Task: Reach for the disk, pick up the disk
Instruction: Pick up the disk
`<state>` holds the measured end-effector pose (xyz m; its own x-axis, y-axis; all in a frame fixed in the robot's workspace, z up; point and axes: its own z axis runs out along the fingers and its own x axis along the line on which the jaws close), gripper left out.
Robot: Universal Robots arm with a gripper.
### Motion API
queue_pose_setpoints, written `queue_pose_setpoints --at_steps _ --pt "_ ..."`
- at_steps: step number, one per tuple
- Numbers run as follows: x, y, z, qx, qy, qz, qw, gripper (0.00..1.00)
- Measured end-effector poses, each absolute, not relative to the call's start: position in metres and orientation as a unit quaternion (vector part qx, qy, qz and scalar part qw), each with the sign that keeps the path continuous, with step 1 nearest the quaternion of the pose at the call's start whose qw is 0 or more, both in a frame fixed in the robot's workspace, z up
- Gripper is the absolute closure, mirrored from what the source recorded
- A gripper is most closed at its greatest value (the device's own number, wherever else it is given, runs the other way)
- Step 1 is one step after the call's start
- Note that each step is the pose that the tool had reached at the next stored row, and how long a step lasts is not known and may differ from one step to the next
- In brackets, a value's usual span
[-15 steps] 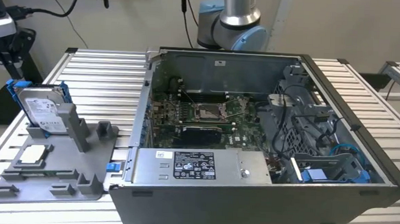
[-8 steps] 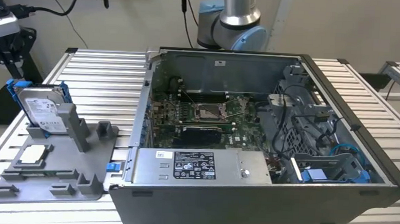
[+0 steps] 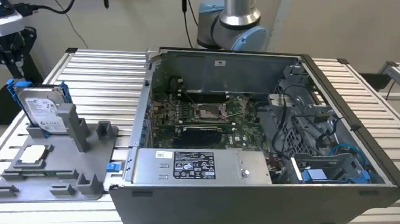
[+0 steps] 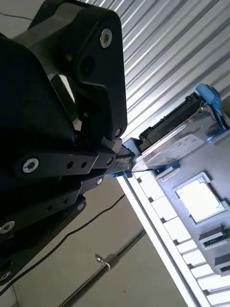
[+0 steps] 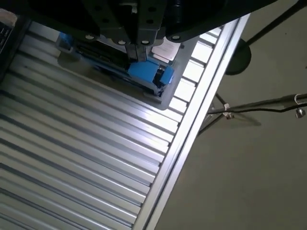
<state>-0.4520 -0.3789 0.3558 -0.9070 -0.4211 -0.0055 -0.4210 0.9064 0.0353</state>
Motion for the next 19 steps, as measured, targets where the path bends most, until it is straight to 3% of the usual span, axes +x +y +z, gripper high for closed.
queue_pose_setpoints --at_steps 19 --pt "-0.452 -0.3789 0.3558 0.381 -0.925 -0.016 0.0 1.0"
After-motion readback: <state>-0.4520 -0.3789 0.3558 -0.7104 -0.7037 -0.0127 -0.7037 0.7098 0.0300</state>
